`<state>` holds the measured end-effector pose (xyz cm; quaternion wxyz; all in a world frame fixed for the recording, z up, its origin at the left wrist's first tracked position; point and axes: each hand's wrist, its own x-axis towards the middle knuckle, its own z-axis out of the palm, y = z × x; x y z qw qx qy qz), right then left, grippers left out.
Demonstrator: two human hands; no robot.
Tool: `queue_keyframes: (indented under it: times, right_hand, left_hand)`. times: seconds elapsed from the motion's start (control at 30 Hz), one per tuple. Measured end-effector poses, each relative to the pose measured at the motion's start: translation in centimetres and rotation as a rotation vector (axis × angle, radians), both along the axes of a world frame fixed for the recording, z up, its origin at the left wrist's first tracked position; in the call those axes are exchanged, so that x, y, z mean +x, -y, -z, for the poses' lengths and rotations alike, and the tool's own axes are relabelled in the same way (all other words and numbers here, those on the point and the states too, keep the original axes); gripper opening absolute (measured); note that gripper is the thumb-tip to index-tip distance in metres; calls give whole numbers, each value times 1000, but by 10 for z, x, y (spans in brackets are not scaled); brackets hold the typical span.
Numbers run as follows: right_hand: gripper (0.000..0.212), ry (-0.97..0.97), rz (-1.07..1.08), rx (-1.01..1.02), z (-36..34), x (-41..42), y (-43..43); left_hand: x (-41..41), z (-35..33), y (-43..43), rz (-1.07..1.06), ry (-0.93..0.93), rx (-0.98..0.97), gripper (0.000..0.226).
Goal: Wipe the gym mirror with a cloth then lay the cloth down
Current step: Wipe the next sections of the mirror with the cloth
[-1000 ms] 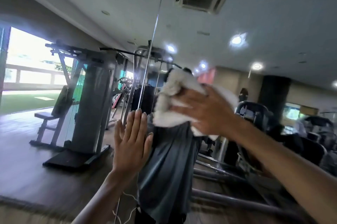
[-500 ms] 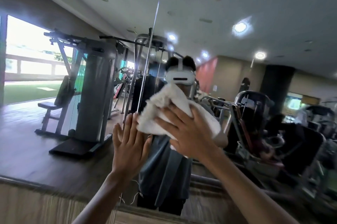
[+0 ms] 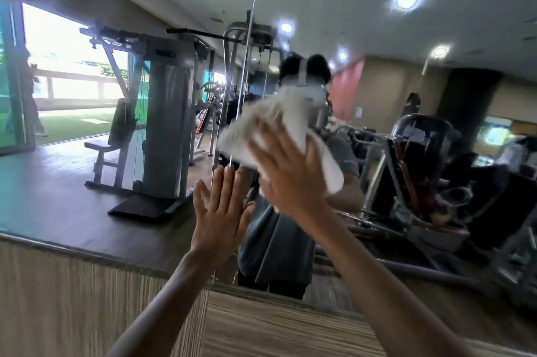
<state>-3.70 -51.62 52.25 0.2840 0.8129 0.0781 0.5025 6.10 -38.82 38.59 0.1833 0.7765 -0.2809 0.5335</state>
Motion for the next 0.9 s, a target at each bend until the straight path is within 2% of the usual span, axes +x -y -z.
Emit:
queue_keyframes:
  times: [0.07, 0.17, 0.27, 0.37, 0.43, 0.5, 0.57, 0.63, 0.7, 0.8, 0.87, 0.9]
  right_hand:
    - [71, -96, 46, -211, 50, -14, 23]
    - [83, -181, 67, -259, 81, -49, 82]
    - [68, -16, 56, 27, 47, -58, 95]
    - [65, 220, 55, 399, 34, -26, 42]
    - [66, 205, -8, 458, 53, -2, -4]
    - [63, 96, -58, 299, 91, 17, -32]
    - [55, -98, -30, 40, 142, 18, -34]
    - [43, -249, 9, -191, 192, 2, -2]
    - [43, -301, 4, -293, 221, -26, 41]
    - [42, -261, -47, -246, 204, -62, 92]
    - [54, -178, -15, -124, 184, -63, 90]
    - [53, -109, -2, -20, 180, -56, 75]
  left_hand:
    - [-3, 21, -7, 4, -39, 37, 62]
    - [-12, 55, -10, 15, -103, 83, 63]
    - [-20, 75, -6, 25, -144, 70, 66]
    - [-26, 75, -4, 26, -174, 68, 68]
    - [-28, 82, -9, 28, -193, 113, 71]
    - [-30, 99, -19, 24, -226, 156, 73]
    - [-38, 129, -30, 25, -284, 202, 71]
    - [-47, 160, -41, 28, -341, 238, 66]
    - [-53, 180, -52, 35, -414, 252, 74]
    - [-56, 194, -62, 83, -458, 215, 77]
    - [-58, 191, -67, 135, -466, 179, 70]
    - [-58, 188, -68, 162, -469, 154, 64]
